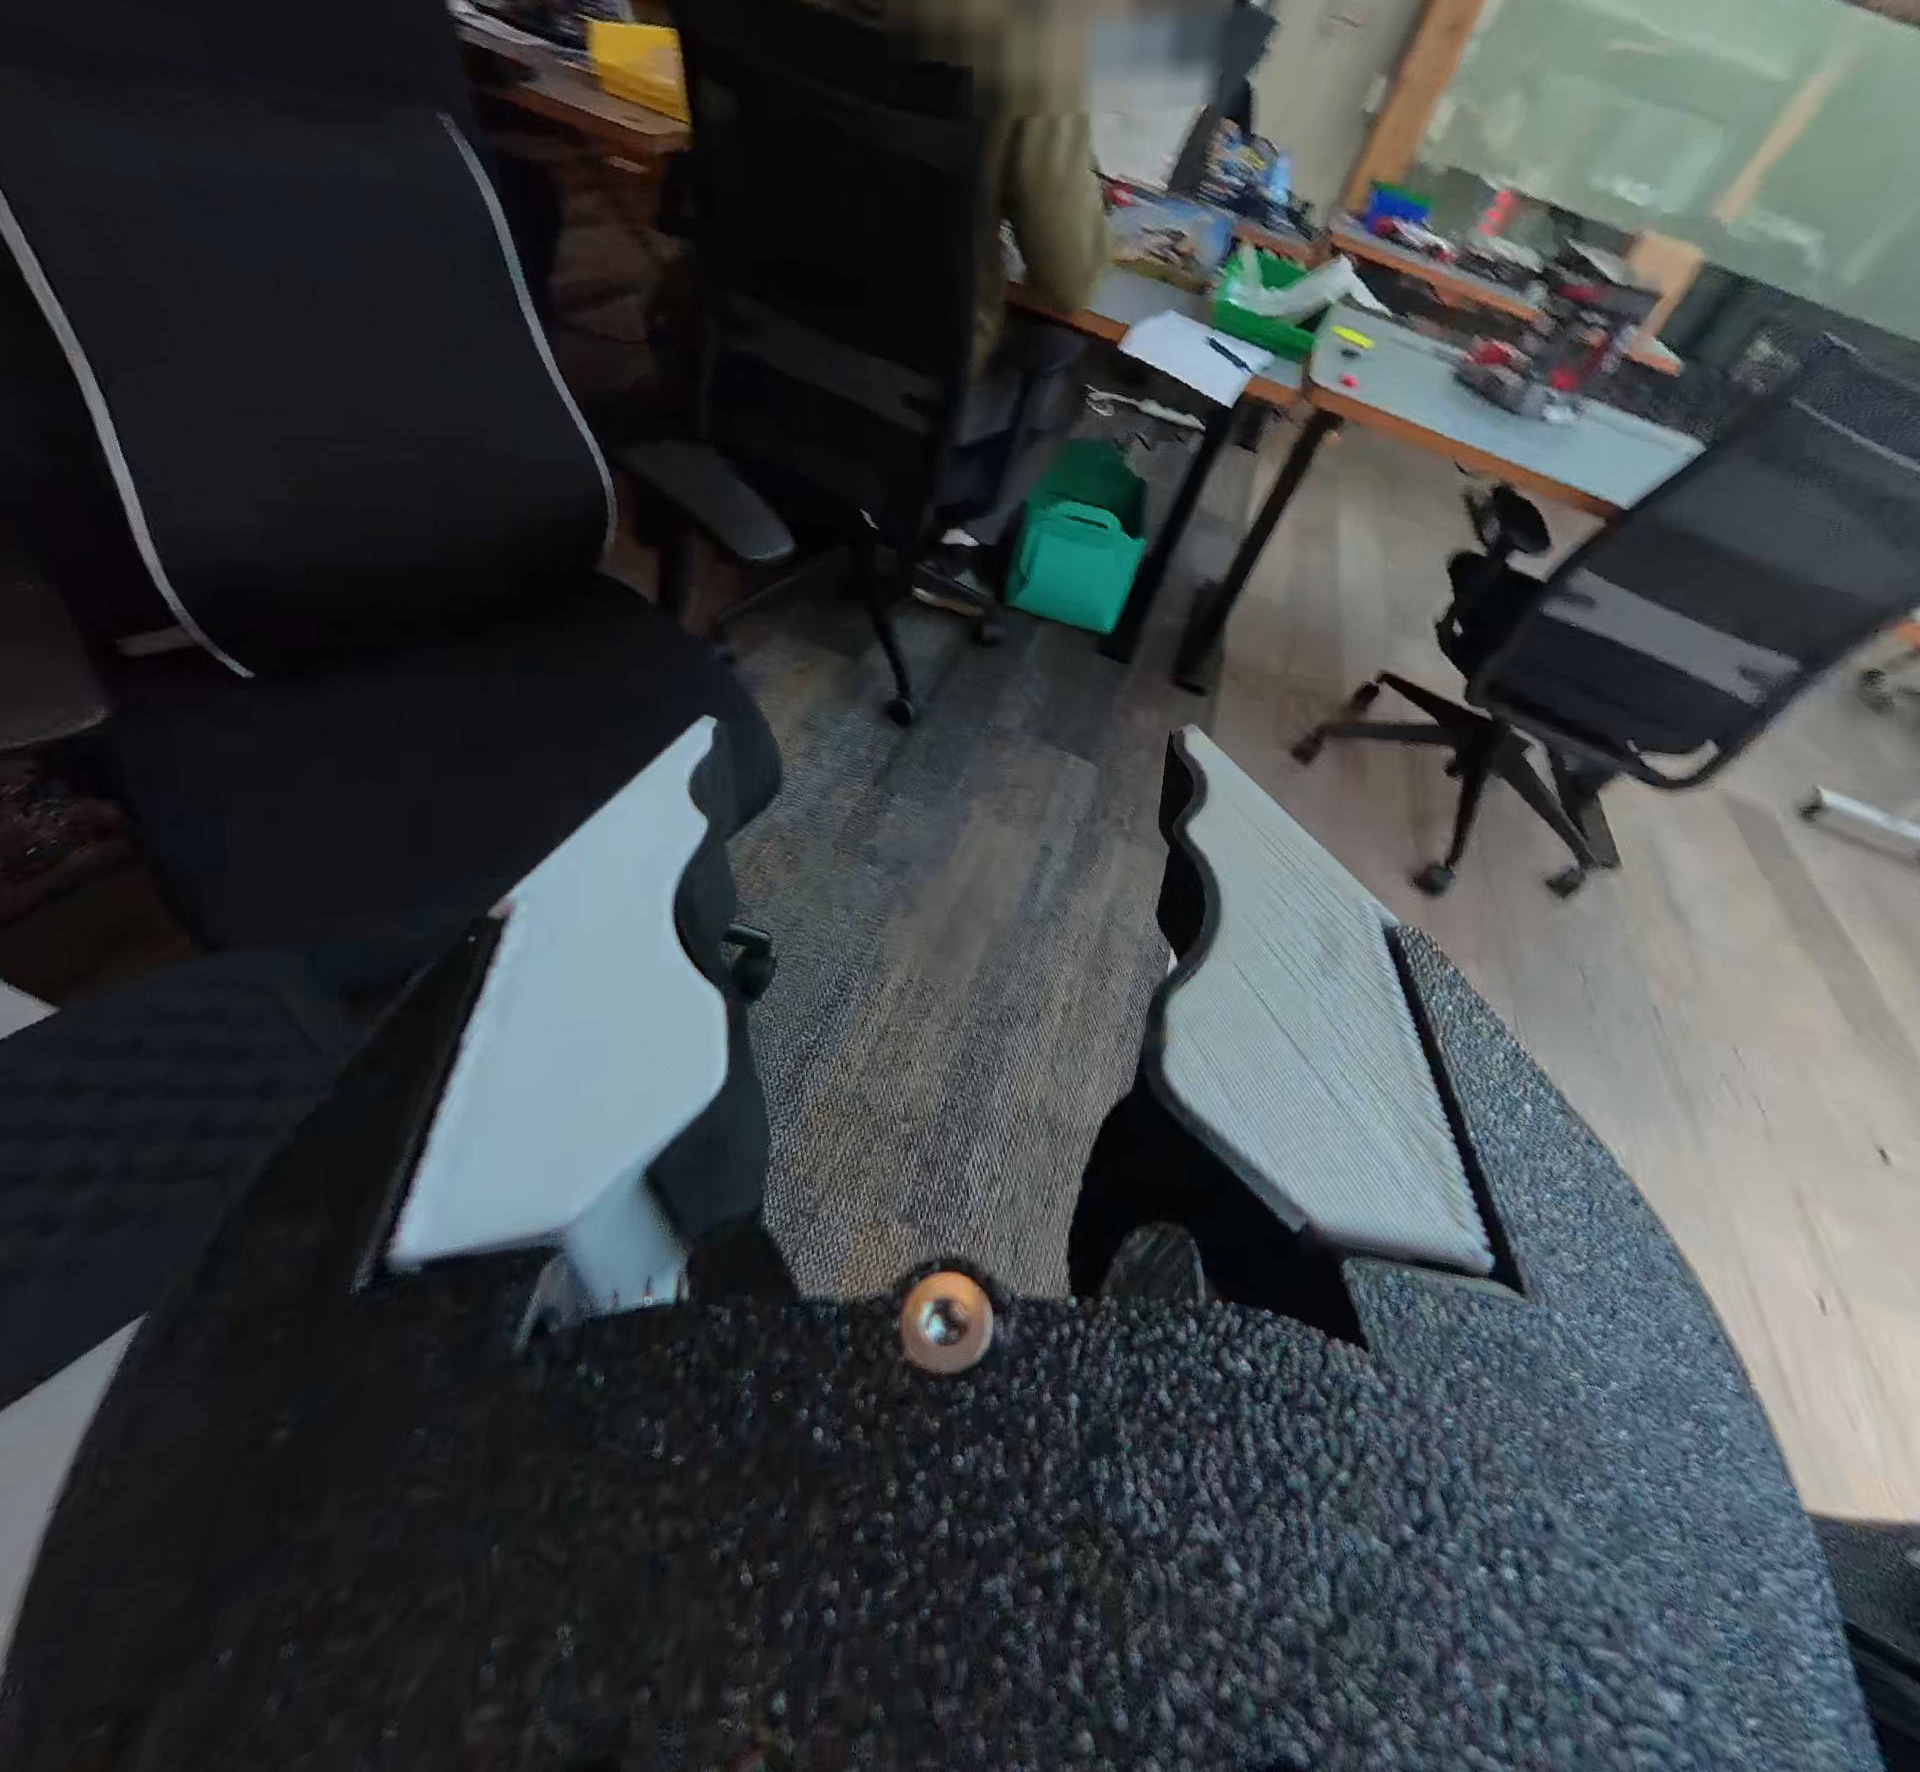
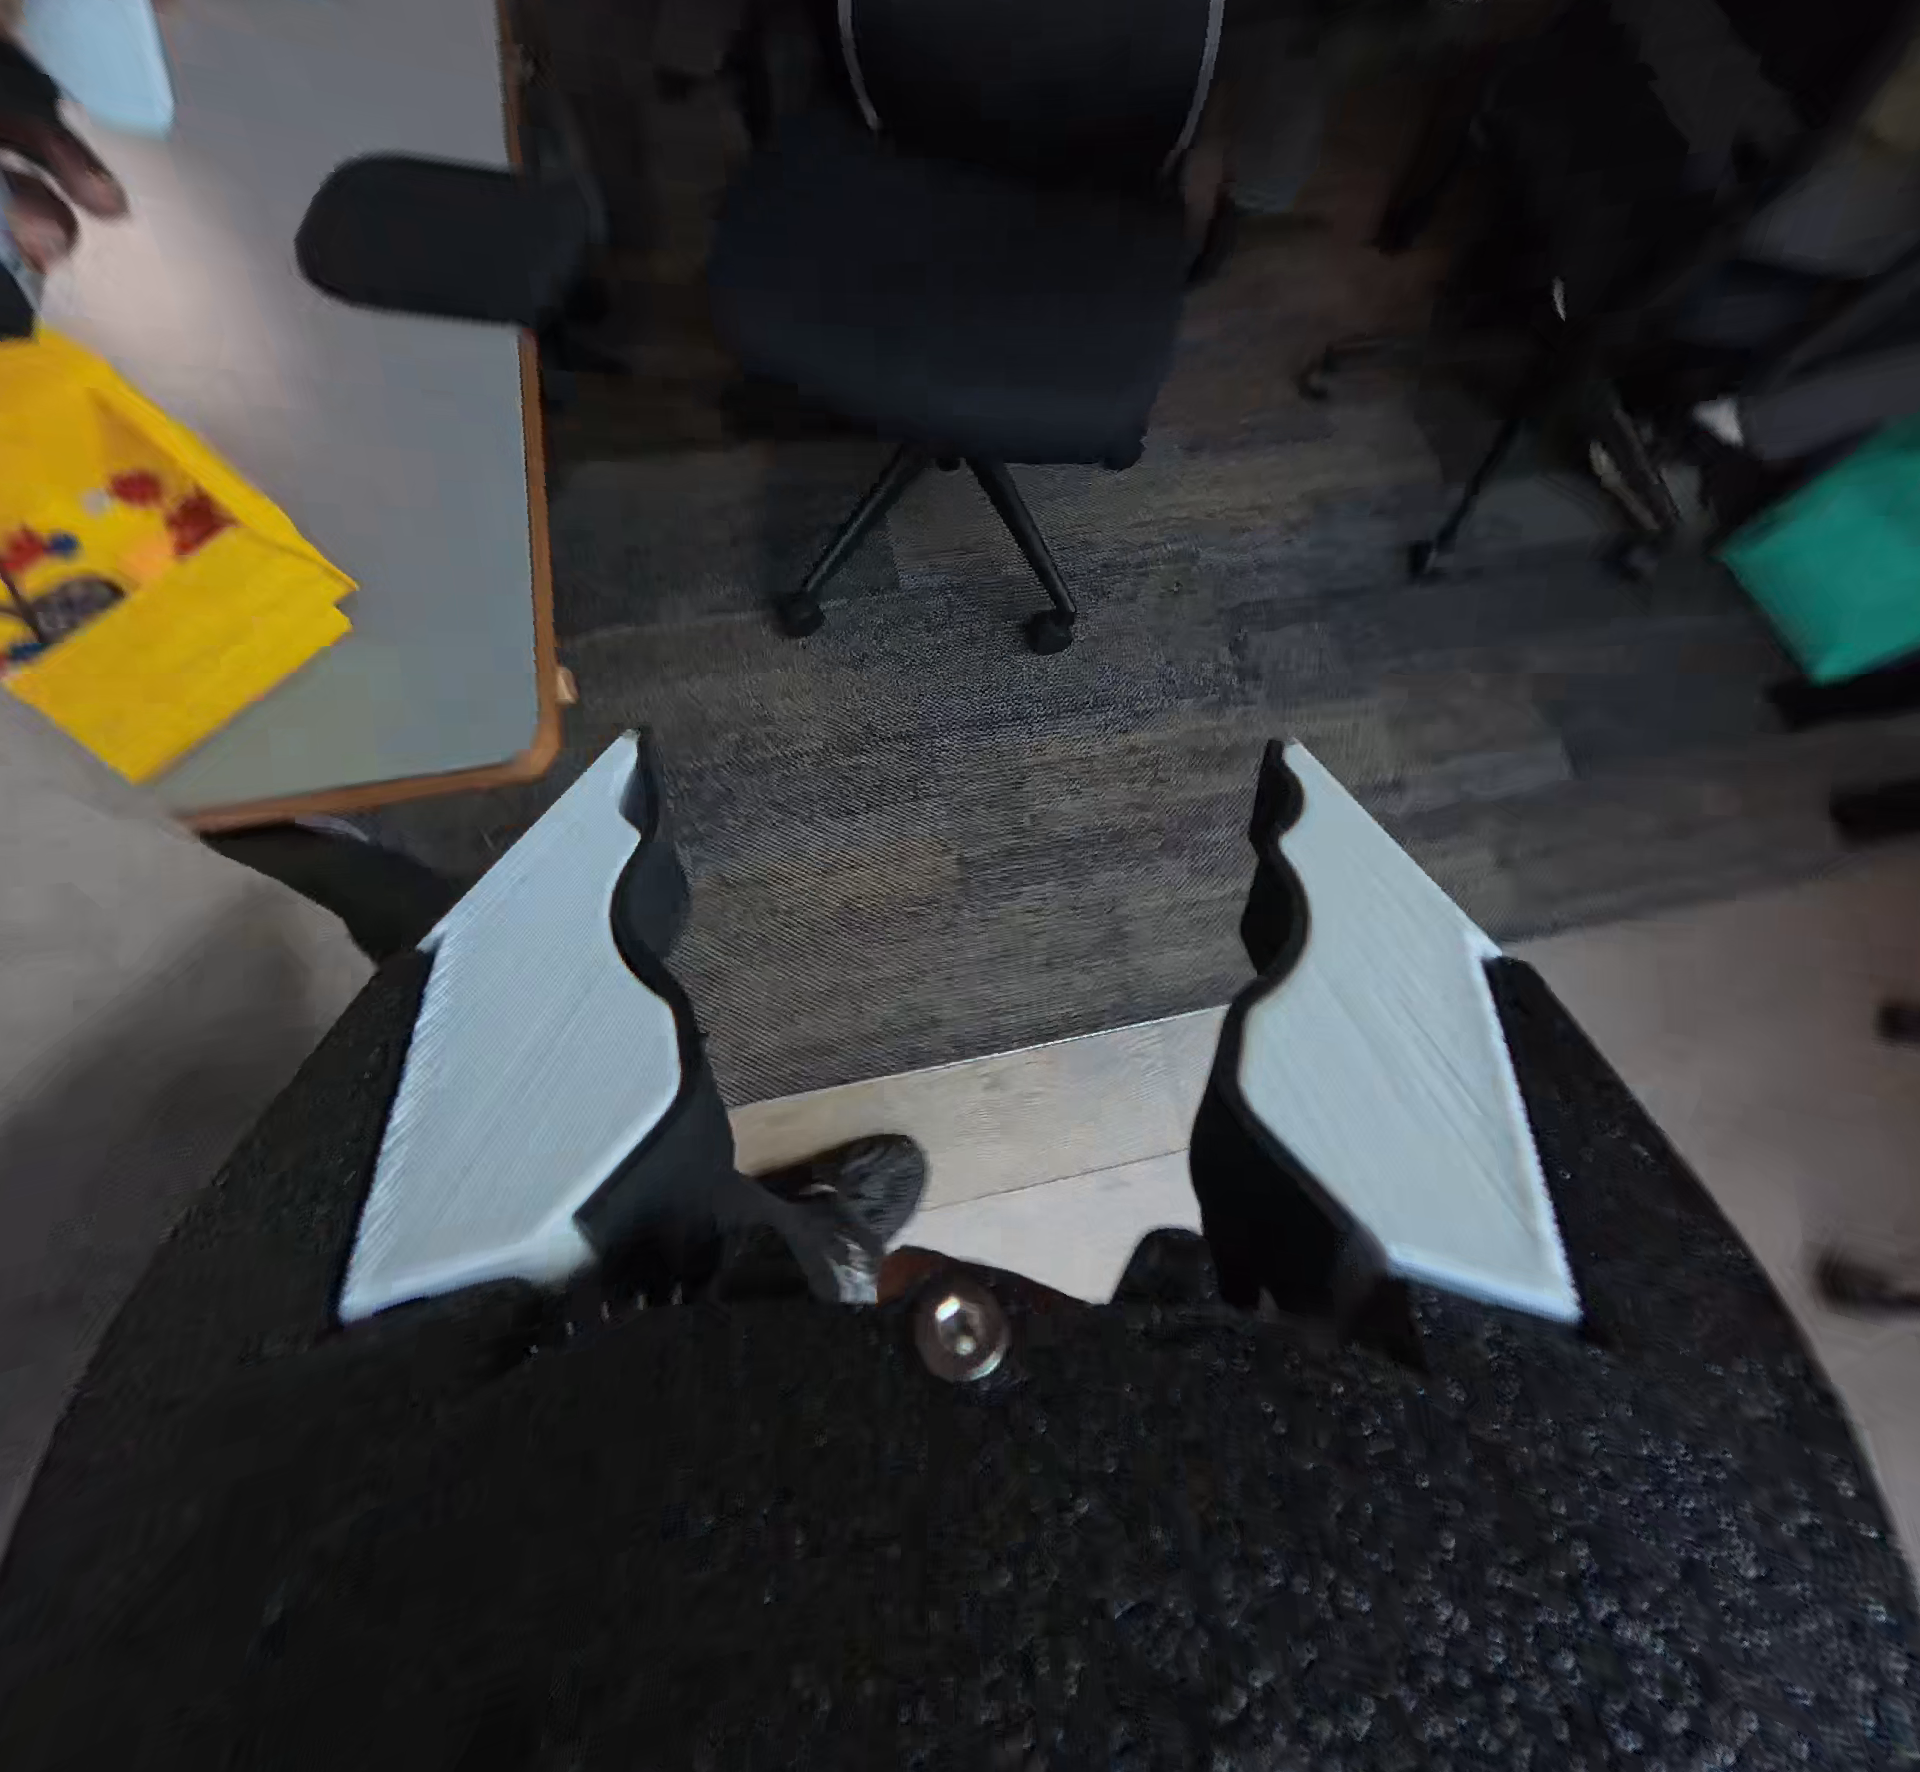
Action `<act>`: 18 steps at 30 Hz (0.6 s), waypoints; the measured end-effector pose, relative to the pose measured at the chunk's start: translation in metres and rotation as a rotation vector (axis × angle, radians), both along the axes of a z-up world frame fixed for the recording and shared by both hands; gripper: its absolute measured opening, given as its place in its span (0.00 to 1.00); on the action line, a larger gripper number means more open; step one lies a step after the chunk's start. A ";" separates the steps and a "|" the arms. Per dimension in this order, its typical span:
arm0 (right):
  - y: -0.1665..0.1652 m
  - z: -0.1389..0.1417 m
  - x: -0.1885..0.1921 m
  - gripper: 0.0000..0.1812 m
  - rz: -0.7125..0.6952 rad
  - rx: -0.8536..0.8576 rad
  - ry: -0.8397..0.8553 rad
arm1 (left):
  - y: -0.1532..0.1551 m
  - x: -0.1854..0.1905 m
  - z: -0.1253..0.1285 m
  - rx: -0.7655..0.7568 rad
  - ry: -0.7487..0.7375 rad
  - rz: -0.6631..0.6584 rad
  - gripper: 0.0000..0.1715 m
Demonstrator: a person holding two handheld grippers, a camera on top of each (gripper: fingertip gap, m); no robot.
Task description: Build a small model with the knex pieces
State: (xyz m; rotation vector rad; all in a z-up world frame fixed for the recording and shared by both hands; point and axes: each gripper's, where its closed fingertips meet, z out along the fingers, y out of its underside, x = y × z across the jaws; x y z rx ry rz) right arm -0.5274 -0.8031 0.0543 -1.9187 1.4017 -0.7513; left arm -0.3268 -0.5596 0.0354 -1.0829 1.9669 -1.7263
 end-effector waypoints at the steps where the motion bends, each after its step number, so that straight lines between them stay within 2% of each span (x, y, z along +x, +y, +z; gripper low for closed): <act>1: -0.004 0.003 0.035 0.61 0.131 -0.070 0.025 | 0.009 0.012 0.006 -0.020 0.012 0.077 0.48; 3: 0.001 0.020 0.110 0.62 0.366 -0.169 0.028 | 0.028 0.032 0.010 -0.009 0.031 0.208 0.48; 6: 0.035 0.043 0.221 0.61 0.646 -0.194 -0.033 | 0.065 0.059 0.003 0.015 0.036 0.391 0.48; 9: 0.087 0.041 0.324 0.61 0.855 -0.233 -0.099 | 0.103 0.093 -0.031 0.007 0.054 0.554 0.48; 11: 0.137 0.033 0.381 0.61 0.952 -0.233 -0.140 | 0.128 0.122 -0.053 -0.018 0.060 0.645 0.48; 12: 0.169 0.030 0.401 0.61 1.005 -0.192 -0.154 | 0.140 0.135 -0.053 -0.038 0.054 0.687 0.48; 14: 0.239 0.022 0.419 0.61 1.161 -0.087 -0.140 | 0.172 0.151 -0.030 -0.072 0.019 0.801 0.47; 16: 0.305 0.016 0.417 0.61 1.367 -0.051 -0.127 | 0.210 0.145 0.009 -0.109 -0.040 0.950 0.46; 18: 0.365 0.016 0.404 0.60 1.585 -0.013 -0.117 | 0.247 0.123 0.034 -0.041 -0.069 1.082 0.46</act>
